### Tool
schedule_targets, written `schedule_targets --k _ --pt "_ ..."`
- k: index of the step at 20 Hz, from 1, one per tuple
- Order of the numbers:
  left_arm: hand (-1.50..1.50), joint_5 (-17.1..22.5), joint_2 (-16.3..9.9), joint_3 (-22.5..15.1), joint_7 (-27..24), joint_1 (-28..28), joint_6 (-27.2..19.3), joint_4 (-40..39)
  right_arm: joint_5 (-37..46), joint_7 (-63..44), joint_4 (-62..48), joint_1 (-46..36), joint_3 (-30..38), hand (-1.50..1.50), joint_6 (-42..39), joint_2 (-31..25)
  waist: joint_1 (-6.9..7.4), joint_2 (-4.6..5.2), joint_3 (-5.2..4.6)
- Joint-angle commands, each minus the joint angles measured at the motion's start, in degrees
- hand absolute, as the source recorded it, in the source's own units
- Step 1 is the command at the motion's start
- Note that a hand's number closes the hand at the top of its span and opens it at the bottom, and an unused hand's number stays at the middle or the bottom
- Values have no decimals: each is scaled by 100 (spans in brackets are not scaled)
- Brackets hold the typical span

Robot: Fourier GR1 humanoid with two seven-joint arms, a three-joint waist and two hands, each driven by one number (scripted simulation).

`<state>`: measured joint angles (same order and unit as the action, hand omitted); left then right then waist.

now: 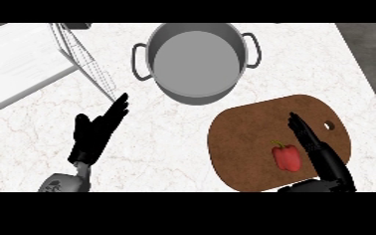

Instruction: Pick the bell pepper from the cutting board and place it in the pot

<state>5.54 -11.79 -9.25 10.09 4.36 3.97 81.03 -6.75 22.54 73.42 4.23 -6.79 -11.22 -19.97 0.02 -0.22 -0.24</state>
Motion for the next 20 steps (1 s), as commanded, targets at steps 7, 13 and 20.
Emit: schedule_targets --k 7,13,20 --pt "0 2 -89 270 -207 64 322 -233 743 887 -1192 -744 -82 150 151 464 31 27 26" --pt "0 -219 186 109 -273 65 50 -295 673 2026 -1873 -557 93 150 -3 591 30 39 31" --pt "0 -191 225 -52 -115 286 264 -251 454 1581 -2456 -2289 490 150 -1322 -547 424 163 53"
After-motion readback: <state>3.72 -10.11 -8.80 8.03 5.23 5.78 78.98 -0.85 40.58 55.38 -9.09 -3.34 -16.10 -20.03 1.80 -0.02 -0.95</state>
